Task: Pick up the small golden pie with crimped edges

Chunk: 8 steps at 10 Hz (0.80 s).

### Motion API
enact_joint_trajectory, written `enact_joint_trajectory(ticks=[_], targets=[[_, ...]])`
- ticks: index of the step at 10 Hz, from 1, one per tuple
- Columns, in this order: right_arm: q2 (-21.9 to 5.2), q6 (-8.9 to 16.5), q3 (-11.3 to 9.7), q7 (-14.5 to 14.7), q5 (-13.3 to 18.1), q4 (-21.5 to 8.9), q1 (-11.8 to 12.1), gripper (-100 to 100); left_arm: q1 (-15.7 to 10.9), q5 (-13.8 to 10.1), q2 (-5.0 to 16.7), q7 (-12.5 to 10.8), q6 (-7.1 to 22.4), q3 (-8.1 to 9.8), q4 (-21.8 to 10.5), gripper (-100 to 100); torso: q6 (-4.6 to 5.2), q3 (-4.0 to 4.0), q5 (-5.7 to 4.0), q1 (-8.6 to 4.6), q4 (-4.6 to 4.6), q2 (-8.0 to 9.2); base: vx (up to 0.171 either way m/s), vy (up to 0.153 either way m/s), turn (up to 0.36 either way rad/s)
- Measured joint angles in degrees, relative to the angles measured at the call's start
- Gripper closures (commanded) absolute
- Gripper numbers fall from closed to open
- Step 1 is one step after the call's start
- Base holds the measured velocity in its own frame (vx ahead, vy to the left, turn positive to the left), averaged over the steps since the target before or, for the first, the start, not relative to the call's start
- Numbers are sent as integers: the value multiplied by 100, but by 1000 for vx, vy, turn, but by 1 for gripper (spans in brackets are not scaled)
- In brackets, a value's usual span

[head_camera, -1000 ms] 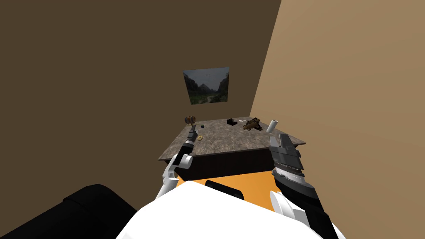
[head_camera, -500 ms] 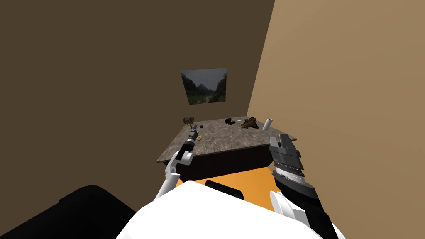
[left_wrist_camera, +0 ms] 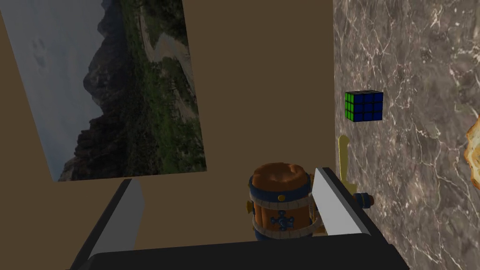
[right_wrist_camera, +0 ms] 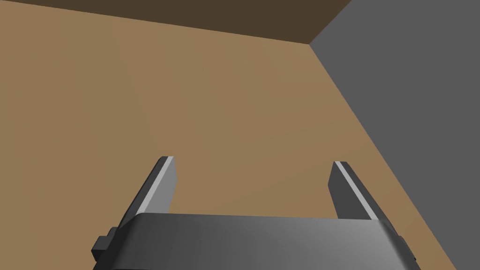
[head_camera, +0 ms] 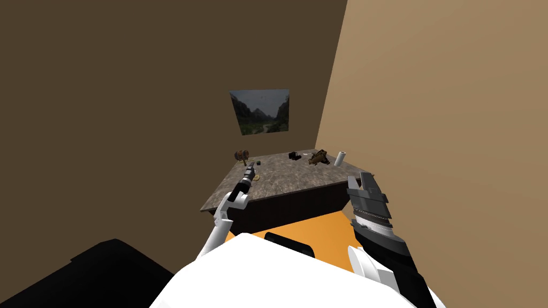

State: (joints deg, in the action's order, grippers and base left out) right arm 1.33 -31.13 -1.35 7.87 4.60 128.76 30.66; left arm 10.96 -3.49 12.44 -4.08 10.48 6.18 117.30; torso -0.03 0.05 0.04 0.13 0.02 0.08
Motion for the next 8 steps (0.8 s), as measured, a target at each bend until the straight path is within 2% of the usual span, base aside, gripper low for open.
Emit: enact_joint_trajectory(ticks=[8], targets=[[0,0,0,0,0,0,0,0,-545,20,74,-199,1236,204,-408,-100,-1,-1,0,0,-1,-2,-31,33,-91]])
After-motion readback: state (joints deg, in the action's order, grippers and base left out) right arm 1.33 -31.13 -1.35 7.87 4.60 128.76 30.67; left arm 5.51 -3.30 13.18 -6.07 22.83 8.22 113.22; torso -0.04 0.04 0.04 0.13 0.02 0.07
